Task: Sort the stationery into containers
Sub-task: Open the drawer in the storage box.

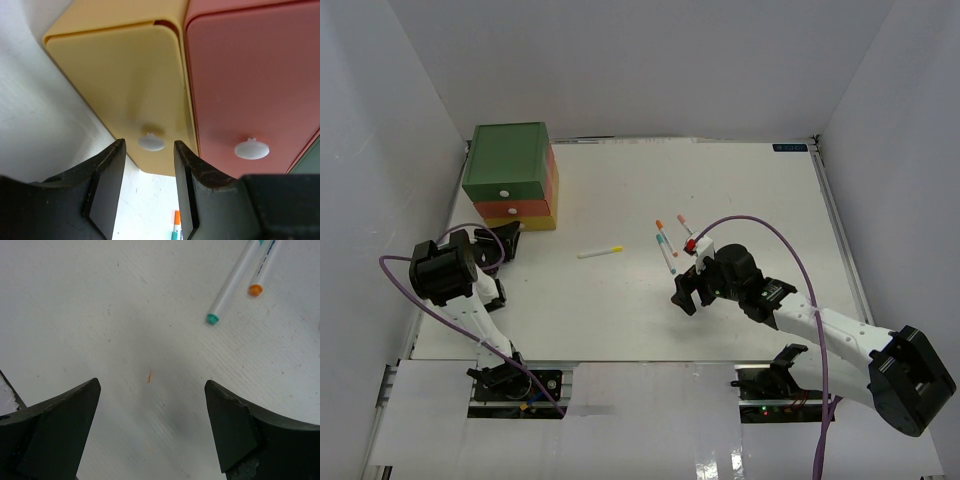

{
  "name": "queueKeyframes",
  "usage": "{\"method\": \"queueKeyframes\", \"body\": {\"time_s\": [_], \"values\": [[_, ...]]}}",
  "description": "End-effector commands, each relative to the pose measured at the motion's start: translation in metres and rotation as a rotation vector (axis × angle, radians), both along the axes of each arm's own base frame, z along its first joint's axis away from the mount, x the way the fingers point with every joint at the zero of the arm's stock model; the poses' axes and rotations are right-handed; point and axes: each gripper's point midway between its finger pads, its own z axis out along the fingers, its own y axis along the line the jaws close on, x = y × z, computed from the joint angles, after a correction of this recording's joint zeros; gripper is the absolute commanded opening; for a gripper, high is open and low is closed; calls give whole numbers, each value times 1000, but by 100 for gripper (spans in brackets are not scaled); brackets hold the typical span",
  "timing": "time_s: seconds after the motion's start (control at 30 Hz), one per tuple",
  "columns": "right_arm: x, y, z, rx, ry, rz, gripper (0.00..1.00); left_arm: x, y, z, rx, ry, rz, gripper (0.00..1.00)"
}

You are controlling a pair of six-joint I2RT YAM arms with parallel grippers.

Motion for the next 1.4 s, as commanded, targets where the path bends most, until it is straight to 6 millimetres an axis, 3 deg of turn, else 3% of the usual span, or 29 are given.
{"method": "queueKeyframes", "body": {"time_s": [0.0, 0.43, 0.77, 1.37], "values": [[11, 7, 21, 32, -63, 2, 91, 9, 6, 91, 147, -360, 8, 53], [11, 7, 18, 26, -56, 2, 91, 15, 0, 86, 142, -350, -23, 53], [11, 7, 19, 28, -61, 1, 91, 16, -6, 78, 139, -327, -46, 45], [10, 7, 16, 24, -52, 3, 91, 17, -9, 66, 143, -309, -62, 47]]}}
